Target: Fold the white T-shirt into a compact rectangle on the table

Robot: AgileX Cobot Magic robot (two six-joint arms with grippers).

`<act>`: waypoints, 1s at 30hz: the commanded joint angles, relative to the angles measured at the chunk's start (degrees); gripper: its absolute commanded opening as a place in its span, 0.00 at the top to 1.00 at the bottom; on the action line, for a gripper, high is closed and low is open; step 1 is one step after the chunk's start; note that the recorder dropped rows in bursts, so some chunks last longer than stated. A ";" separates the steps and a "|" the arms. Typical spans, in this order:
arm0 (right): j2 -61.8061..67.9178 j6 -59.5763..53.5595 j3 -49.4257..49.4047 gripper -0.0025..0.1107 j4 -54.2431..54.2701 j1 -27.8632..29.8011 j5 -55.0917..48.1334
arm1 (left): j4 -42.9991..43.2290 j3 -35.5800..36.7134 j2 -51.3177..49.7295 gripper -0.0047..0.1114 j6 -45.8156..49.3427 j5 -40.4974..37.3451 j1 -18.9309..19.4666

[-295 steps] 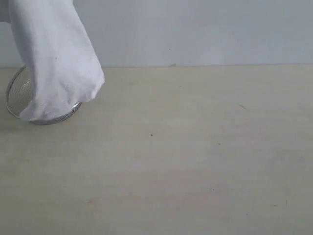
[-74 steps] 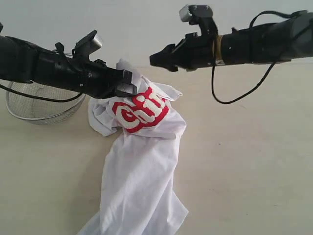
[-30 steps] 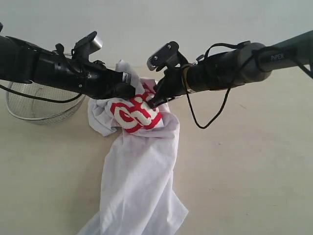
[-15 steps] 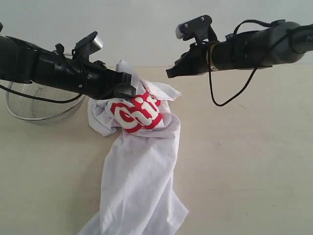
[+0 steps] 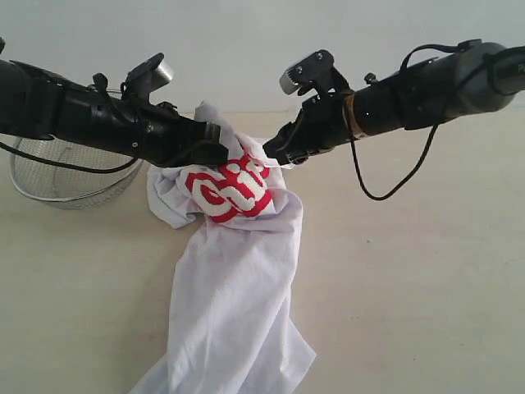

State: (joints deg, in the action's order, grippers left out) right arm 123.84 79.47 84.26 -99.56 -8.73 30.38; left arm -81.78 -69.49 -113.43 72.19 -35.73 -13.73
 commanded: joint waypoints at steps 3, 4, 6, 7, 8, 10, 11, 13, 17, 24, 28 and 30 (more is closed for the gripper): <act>0.14 -2.21 -1.63 0.46 -0.39 0.17 2.08 | 0.38 0.25 0.12 0.92 0.26 -0.07 -0.27; 0.70 -2.21 -1.63 0.47 -0.39 0.05 1.91 | 0.38 0.25 0.12 0.92 0.26 -0.07 -0.27; 1.93 -2.21 -1.63 0.47 -0.39 -0.25 0.87 | 0.38 0.25 0.12 0.92 0.26 -0.07 -0.27; 3.11 -2.92 -1.63 0.47 -0.39 -0.87 -0.79 | 0.28 0.25 0.12 0.92 0.26 -0.08 -0.27; 3.61 -3.93 -1.63 0.47 -0.39 -1.48 -2.00 | 0.28 0.25 0.12 0.92 0.26 -0.08 -0.27; 4.11 -7.49 -1.63 0.47 2.21 -3.14 -4.33 | 0.28 0.25 0.12 0.92 0.26 -0.08 -0.27; 4.11 -10.49 -1.53 0.47 5.32 -4.27 -5.97 | 0.28 0.25 0.12 0.92 0.26 -0.08 -0.27; 4.13 -17.62 -0.94 0.47 12.77 -6.24 -9.45 | 0.28 0.25 0.12 0.92 0.26 -0.08 -0.27; 5.80 -21.34 2.25 0.50 19.01 -7.40 -11.76 | 0.28 0.25 0.12 0.92 0.26 -0.08 -0.27; 7.08 -23.71 6.18 0.89 20.86 -7.40 -12.90 | 0.28 0.25 0.12 0.92 0.26 -0.08 -0.27; 6.90 -23.19 7.15 0.98 21.31 -7.14 -17.82 | 0.28 0.25 0.12 0.92 0.26 -0.08 -0.27; 6.53 -22.15 7.15 0.98 21.31 -6.38 -19.41 | 0.28 0.25 0.12 0.92 0.26 -0.08 -0.27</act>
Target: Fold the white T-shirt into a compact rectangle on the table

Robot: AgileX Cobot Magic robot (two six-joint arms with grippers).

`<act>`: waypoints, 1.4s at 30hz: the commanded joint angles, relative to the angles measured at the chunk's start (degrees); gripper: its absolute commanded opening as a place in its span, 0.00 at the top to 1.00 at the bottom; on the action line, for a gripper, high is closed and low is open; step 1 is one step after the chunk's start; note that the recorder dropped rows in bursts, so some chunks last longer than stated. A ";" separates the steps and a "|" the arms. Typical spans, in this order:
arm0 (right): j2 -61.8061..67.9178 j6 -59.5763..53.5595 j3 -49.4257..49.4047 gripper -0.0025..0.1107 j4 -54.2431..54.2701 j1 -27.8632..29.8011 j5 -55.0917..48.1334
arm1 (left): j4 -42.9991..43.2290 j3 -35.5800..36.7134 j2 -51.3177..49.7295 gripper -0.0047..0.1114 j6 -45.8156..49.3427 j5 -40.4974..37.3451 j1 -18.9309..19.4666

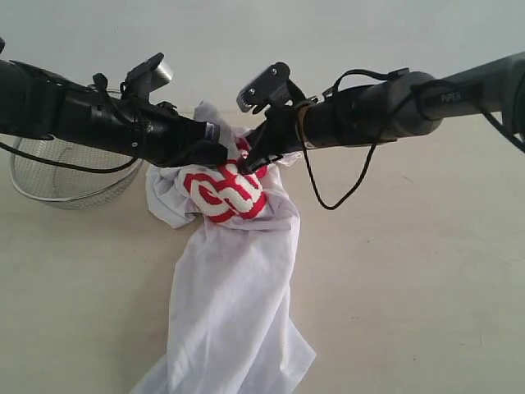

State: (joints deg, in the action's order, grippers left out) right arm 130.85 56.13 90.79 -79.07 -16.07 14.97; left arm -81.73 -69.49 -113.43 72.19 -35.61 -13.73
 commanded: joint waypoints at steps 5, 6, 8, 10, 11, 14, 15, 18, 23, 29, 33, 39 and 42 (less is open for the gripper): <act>-2.00 6.70 0.62 0.98 0.82 4.55 -4.05 | 0.57 0.25 0.12 0.92 0.26 -0.20 -0.27; -2.40 7.56 0.62 0.98 0.57 5.45 -4.05 | 0.57 0.25 0.12 0.92 0.26 -0.20 -0.27; -3.51 8.39 0.62 0.98 0.57 7.26 -4.28 | 0.57 0.25 0.12 0.92 0.26 -0.20 -0.27; -4.41 8.50 0.62 0.98 0.57 8.60 -5.29 | 0.69 0.25 0.12 0.92 0.26 -0.36 -0.27; -4.96 8.50 0.62 0.98 0.57 9.44 -6.62 | 0.69 0.25 0.12 0.92 0.26 -0.36 -0.27; -5.97 7.61 0.62 0.98 -0.22 11.17 -9.27 | 0.83 0.25 0.12 0.92 0.26 -0.36 -0.27; -6.34 7.30 0.62 0.98 -0.81 11.80 -10.05 | 1.05 0.25 0.12 0.92 0.26 -0.36 -0.27; -7.11 7.30 0.62 0.98 -1.25 13.44 -12.65 | 1.87 0.25 0.12 0.92 0.26 -0.36 -0.27; -7.61 8.45 0.14 0.98 -1.12 15.56 -8.55 | 1.86 0.25 0.12 0.92 0.76 -0.36 -0.27; -7.08 23.02 -0.48 0.98 -11.66 15.56 3.72 | 1.86 0.25 0.12 0.92 1.82 -0.36 -0.17; -7.08 35.85 -1.50 0.98 -20.88 16.25 8.09 | 1.86 0.25 0.12 0.92 1.98 -0.18 -0.17; -6.82 38.24 -4.62 0.98 -20.88 16.20 31.46 | 1.86 0.25 0.12 0.92 1.98 -0.18 -0.17; -6.69 36.62 -5.64 0.98 -20.88 12.17 24.38 | 1.74 0.25 0.12 0.92 1.95 -0.31 -0.17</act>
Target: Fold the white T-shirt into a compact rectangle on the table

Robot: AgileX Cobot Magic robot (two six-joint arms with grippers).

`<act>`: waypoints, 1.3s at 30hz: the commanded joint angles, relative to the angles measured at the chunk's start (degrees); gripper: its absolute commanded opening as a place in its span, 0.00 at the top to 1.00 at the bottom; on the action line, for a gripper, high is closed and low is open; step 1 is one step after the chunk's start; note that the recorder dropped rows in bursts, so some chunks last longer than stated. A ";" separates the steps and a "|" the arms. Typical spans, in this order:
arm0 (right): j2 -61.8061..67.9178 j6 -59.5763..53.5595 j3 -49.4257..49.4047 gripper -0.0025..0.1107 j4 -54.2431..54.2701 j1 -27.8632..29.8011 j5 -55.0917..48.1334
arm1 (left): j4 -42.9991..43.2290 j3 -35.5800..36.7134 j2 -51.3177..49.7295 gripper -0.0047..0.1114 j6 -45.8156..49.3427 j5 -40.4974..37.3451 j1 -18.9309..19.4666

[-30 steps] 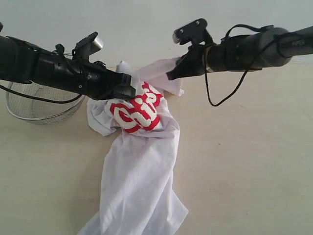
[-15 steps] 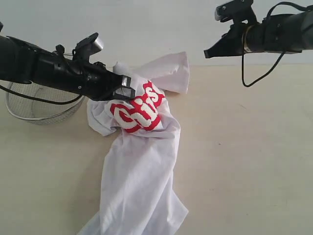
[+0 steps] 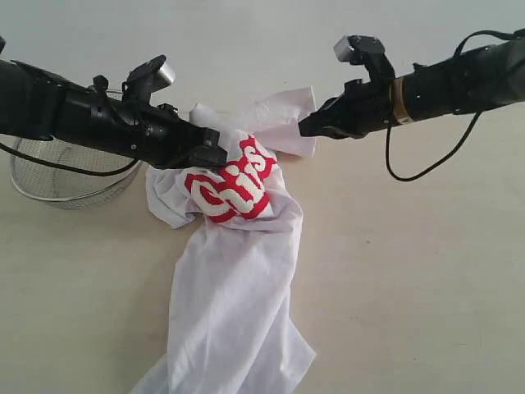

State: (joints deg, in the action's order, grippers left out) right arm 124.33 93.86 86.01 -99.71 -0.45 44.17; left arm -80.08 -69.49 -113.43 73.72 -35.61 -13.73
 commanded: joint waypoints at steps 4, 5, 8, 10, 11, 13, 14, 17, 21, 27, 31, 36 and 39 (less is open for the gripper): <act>3.85 -2.19 5.22 0.98 -0.23 -9.90 -20.25 | 0.20 0.25 0.12 0.92 0.43 -0.31 -0.17; 5.18 -0.99 7.57 0.98 -0.23 -10.01 -20.25 | 0.20 0.25 0.12 0.92 0.43 -0.31 -0.17; 11.50 2.60 16.55 0.98 -0.23 -10.38 -22.28 | 0.20 0.25 0.12 0.92 0.43 -0.31 -0.17; 14.26 2.71 19.57 0.98 -0.23 -10.38 -23.08 | 0.20 0.25 0.12 0.92 0.43 -0.31 -0.17; 15.29 2.71 20.64 0.98 -0.23 -10.38 -23.87 | 0.20 0.25 0.12 0.92 0.43 -0.31 -0.17; 17.58 2.84 22.78 0.98 -0.23 -10.38 -25.28 | 0.20 0.25 0.12 0.92 0.43 -0.31 -0.17; 18.41 2.84 23.63 0.98 -0.23 -10.38 -26.06 | 0.20 0.25 0.12 0.92 0.43 -0.31 -0.17; 20.76 2.84 25.50 0.98 -0.23 -10.38 -28.94 | 0.20 0.25 0.12 0.92 0.43 -0.31 -0.17; 22.18 1.93 25.88 0.98 -0.23 -10.38 -32.33 | 0.20 0.25 0.12 0.92 0.43 -0.31 -0.17; 22.91 -1.28 25.88 0.98 -0.23 -8.78 -32.80 | 0.04 0.25 0.12 0.92 0.43 -0.31 -0.17; 22.91 -2.50 25.88 0.98 -0.23 -8.54 -32.74 | 0.04 0.25 0.12 0.92 0.43 -0.64 -0.17; 22.69 -5.17 25.88 0.98 -0.23 -7.81 -34.11 | 0.04 0.14 0.12 0.92 0.43 -1.70 -0.17; 21.93 -3.93 25.88 0.98 -0.23 -7.00 -30.06 | -0.06 0.14 0.12 0.92 0.53 -1.83 -0.17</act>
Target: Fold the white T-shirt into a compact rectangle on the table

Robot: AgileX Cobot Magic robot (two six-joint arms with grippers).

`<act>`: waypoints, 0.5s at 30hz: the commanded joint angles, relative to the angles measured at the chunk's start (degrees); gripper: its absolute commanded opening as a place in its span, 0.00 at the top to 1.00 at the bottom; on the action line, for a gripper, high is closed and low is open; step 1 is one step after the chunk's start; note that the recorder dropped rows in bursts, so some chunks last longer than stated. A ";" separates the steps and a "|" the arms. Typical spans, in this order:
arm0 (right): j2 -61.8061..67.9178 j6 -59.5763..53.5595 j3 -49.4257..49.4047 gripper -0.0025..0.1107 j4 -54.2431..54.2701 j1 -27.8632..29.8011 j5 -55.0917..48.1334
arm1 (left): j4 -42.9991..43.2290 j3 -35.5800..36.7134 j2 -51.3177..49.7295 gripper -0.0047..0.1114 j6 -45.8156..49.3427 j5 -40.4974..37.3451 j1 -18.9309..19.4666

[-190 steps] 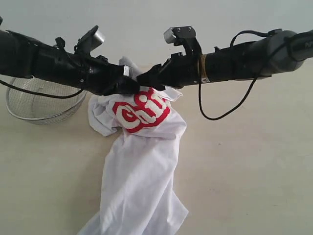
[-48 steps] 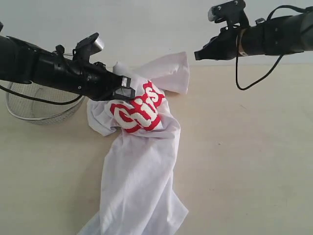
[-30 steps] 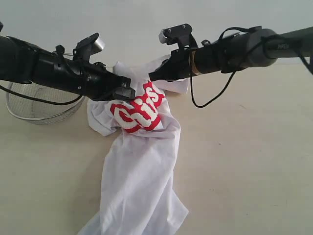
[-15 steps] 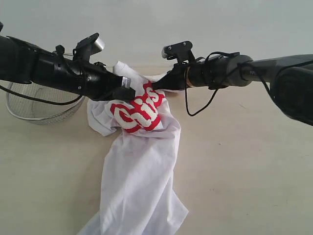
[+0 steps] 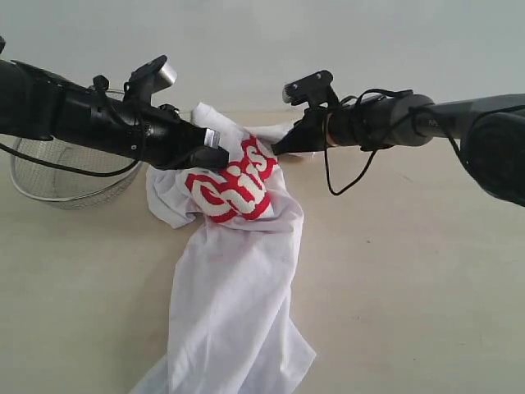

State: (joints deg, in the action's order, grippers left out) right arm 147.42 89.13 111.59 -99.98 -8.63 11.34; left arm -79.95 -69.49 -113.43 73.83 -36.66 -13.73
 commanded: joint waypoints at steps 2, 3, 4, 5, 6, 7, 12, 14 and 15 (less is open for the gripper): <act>-3.01 2.63 0.30 0.98 0.03 1.27 4.06 | -0.50 0.14 0.12 0.92 0.75 -0.78 -0.17; -4.99 3.89 0.30 0.98 0.03 1.27 5.68 | -0.50 0.14 0.12 0.92 0.75 -0.78 -0.17; -6.16 4.29 0.30 0.98 0.03 1.27 7.32 | -0.48 0.14 0.12 0.92 0.86 -0.78 -0.17; -8.38 6.51 0.30 0.98 0.03 1.27 10.43 | -0.48 0.14 0.12 0.92 1.06 -0.78 -0.17; -9.49 7.89 0.30 0.98 0.03 1.27 11.35 | -0.64 0.14 0.12 0.92 1.03 -0.78 -0.17; -11.18 10.82 0.30 0.98 0.03 1.41 12.88 | -0.77 0.14 0.12 0.92 1.03 -0.78 -0.17; -12.75 3.16 0.16 0.98 0.03 1.90 18.22 | -0.77 0.14 0.12 0.92 1.24 -0.78 -0.17; -13.24 -4.96 -1.55 0.98 0.03 1.59 17.35 | -0.77 0.14 0.12 0.92 1.24 -0.78 -0.17; -13.72 -9.28 -3.42 0.98 0.03 1.10 13.74 | -0.77 0.14 0.12 0.92 1.92 -0.81 -0.17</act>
State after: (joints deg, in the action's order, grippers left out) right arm 134.87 87.53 110.41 -99.86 -7.28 28.27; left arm -80.30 -69.49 -113.43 74.61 -36.78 -13.73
